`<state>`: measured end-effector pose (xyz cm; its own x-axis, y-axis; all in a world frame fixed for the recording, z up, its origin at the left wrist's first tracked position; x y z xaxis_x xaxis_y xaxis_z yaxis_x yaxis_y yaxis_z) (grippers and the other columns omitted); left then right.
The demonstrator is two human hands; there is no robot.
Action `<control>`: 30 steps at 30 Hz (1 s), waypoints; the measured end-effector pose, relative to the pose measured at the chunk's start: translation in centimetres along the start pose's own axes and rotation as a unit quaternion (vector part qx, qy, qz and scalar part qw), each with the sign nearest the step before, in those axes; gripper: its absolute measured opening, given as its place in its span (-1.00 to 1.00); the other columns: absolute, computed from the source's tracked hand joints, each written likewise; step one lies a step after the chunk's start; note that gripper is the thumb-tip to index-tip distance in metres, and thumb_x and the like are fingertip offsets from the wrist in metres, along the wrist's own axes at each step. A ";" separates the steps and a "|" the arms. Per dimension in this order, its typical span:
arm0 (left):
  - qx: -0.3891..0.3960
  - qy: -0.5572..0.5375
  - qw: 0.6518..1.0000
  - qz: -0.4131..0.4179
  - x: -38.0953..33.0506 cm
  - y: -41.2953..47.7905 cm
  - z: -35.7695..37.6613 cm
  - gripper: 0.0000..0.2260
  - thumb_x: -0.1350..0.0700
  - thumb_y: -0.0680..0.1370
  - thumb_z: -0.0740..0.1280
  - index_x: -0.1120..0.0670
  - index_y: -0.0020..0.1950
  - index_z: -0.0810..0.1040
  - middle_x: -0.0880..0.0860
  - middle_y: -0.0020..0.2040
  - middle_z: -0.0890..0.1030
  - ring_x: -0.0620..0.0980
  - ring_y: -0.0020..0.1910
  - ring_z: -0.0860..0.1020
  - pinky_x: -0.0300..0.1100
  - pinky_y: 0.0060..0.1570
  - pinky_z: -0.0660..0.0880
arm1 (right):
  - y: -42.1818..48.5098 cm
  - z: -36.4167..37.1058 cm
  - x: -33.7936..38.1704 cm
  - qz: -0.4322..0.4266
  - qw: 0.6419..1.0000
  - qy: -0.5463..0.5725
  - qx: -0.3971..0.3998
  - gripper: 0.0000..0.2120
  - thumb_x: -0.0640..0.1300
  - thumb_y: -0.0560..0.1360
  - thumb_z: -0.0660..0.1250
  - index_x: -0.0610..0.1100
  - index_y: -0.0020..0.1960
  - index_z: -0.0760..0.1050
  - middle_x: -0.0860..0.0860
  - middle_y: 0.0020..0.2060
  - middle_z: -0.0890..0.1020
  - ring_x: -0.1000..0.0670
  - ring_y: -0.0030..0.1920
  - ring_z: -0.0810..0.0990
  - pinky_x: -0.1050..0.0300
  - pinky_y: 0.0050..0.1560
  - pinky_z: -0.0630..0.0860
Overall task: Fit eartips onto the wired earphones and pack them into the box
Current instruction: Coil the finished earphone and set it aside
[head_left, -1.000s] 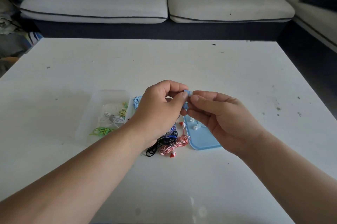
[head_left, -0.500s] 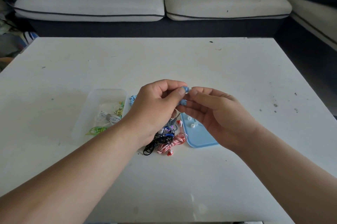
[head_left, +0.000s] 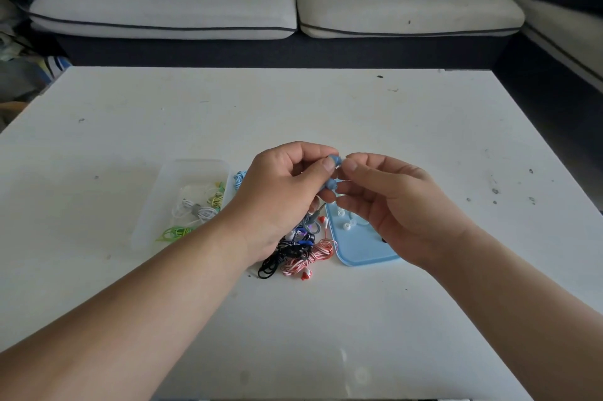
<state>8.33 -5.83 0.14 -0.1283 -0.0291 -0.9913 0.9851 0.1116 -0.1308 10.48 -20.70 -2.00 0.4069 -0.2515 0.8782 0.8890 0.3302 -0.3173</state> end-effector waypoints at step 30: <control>-0.040 -0.003 0.999 0.000 0.5 0.2 -0.4 -0.91 0.17 0.62 0.41 0.06 0.09 0.69 -0.07 -0.28 0.65 -0.15 -0.36 0.58 -0.20 -0.25 0.49 | -0.5 0.4 0.4 -0.058 0.997 -0.007 -0.056 -0.87 -0.26 0.59 0.38 -0.34 0.01 0.63 -0.25 -0.13 0.72 -0.18 -0.15 0.73 -0.02 0.02 0.67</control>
<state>8.38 -5.44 -0.36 -0.1267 -0.0347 -0.9913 0.9727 0.1916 -0.1311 10.10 -20.57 -1.35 0.2982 -0.2681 0.9161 0.9480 0.1952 -0.2515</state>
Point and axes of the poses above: each hand's wrist, its own y-axis towards the middle knuckle, its own z-axis out of the palm, x = y × z, the point moved 9 cm from there along y, towards the middle knuckle
